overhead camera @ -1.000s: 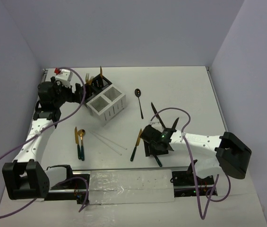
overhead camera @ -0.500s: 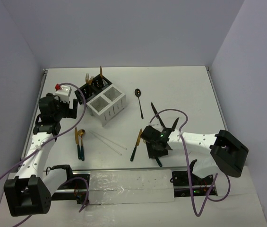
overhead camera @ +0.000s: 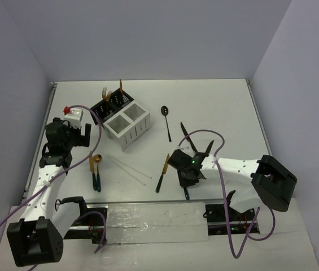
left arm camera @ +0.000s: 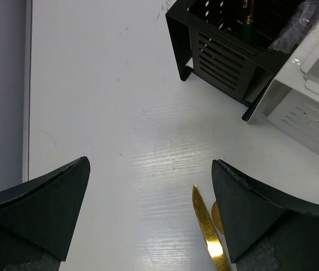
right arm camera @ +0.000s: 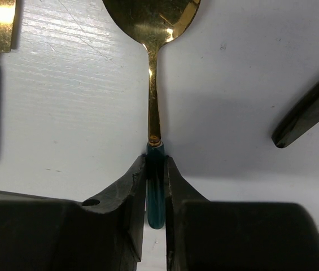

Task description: Sort the eating utensils into containers

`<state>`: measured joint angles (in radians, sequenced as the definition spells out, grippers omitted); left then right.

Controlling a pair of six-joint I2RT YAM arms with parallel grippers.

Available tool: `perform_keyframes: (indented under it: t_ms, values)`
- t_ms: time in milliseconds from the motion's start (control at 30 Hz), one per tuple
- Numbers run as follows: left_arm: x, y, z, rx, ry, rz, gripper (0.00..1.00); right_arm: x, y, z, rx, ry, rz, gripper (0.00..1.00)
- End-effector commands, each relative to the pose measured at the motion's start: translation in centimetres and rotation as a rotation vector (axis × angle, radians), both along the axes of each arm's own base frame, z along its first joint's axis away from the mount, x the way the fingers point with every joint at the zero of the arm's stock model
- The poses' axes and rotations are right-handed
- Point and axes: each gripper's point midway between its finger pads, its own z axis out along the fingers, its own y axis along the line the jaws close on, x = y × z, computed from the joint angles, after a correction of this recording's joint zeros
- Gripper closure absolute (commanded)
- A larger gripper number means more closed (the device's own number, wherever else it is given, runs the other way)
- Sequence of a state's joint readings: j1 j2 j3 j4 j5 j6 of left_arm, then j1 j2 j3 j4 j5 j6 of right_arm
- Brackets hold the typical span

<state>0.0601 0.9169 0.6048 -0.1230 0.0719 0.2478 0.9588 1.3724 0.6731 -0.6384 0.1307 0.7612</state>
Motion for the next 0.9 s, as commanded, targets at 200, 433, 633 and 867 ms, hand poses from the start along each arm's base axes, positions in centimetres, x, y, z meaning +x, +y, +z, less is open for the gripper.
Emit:
perform_keyframes:
  t_ms: [200, 433, 633, 867]
  values:
    - [0.3, 0.2, 0.5, -0.006, -0.021, 0.009, 0.01, 2.6, 0.8, 1.8, 0.025, -0.163, 0.002, 1.00]
    - [0.2, 0.4, 0.1, -0.002, -0.016, 0.017, 0.01, 6.1, 2.6, 7.7, 0.096, -0.418, 0.002, 1.00]
    - [0.5, 1.2, 0.1, 0.003, -0.024, 0.063, 0.01, 12.9, 7.6, 22.3, 0.416, -0.899, -0.040, 1.00]
    - [0.5, 1.9, -0.1, 0.010, -0.027, 0.093, 0.01, 20.6, 14.7, 35.2, 0.553, -1.409, -0.017, 1.00]
